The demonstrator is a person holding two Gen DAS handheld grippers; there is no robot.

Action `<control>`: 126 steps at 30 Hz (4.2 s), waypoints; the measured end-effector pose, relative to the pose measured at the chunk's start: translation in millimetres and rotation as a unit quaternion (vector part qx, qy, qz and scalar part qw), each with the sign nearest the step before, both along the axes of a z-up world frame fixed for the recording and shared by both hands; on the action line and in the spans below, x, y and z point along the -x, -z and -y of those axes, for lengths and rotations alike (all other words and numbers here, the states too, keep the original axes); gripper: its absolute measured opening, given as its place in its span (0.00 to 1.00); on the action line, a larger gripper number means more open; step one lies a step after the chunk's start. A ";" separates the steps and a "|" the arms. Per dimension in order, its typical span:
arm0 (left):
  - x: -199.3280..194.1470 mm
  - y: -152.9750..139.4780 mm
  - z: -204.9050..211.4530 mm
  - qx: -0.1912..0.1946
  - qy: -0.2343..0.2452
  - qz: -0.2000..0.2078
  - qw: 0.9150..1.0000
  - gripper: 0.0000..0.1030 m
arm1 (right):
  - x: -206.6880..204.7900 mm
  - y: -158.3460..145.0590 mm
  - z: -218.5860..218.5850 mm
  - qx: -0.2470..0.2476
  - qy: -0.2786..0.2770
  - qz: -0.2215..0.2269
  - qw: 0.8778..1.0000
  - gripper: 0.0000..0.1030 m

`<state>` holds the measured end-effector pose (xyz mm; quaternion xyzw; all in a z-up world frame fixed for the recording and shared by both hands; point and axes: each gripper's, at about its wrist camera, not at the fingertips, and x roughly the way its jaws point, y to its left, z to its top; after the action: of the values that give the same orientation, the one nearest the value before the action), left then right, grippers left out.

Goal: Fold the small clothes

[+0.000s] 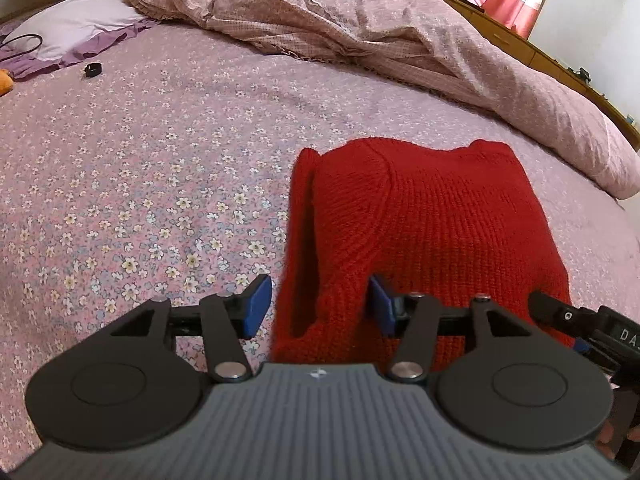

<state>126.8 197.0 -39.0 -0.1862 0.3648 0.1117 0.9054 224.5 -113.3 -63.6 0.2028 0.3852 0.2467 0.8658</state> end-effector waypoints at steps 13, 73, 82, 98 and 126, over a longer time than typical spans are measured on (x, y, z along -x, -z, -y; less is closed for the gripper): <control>-5.6 -39.4 10.2 0.021 0.040 0.034 0.998 0.76 | -6.7 -32.1 31.5 -0.054 0.012 0.022 0.998 0.77; -41.4 16.4 -30.5 0.156 0.036 0.011 0.987 0.83 | -63.1 27.2 12.1 -0.141 -0.103 -0.072 0.982 0.86; -41.3 15.4 -29.2 0.161 0.034 0.015 0.986 0.82 | -57.3 13.8 14.8 -0.148 -0.088 -0.047 0.984 0.68; -40.3 3.9 -11.7 0.163 0.057 0.027 0.985 0.81 | -49.4 -29.7 26.6 -0.185 -0.084 -0.014 0.979 0.57; -50.0 -14.0 149.2 0.108 0.229 -0.021 0.967 0.78 | 6.3 -11.7 176.6 -0.173 0.051 -0.075 0.981 0.57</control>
<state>176.8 47.8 -25.0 -0.1924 0.4265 -0.1351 0.8734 218.2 -289.9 -51.9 0.3869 0.3896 0.2491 0.7978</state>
